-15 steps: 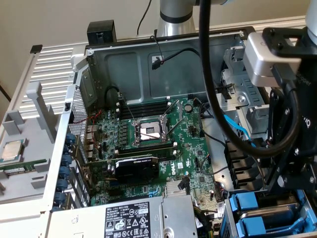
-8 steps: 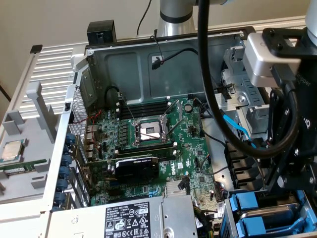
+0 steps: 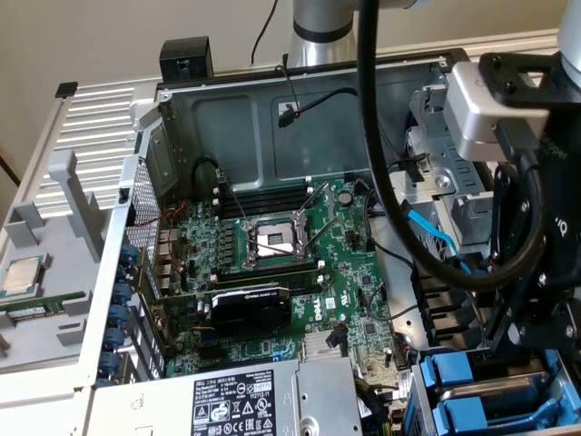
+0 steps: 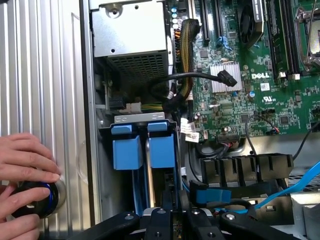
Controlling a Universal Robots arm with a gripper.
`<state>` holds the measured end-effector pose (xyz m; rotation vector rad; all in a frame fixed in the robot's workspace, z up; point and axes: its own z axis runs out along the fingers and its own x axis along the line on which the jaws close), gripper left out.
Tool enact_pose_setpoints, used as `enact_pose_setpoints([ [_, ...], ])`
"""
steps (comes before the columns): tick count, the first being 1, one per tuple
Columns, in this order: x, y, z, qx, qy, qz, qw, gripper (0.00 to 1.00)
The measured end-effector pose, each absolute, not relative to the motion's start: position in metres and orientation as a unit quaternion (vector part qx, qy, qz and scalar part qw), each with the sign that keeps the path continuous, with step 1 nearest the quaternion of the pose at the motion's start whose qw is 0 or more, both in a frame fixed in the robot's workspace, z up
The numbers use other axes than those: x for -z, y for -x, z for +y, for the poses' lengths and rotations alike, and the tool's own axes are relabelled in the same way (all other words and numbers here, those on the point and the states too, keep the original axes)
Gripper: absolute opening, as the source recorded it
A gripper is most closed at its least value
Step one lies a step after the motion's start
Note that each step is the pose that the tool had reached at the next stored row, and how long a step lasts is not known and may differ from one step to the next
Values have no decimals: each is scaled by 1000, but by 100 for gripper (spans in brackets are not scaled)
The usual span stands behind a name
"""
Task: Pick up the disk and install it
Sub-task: 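Insert the first disk wire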
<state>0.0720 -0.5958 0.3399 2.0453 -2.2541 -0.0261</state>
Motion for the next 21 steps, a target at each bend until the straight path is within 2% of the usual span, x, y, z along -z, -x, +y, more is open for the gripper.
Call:
enact_pose_setpoints([
  [21,-338,-71,-595,8,-671,-740,47,17],
])
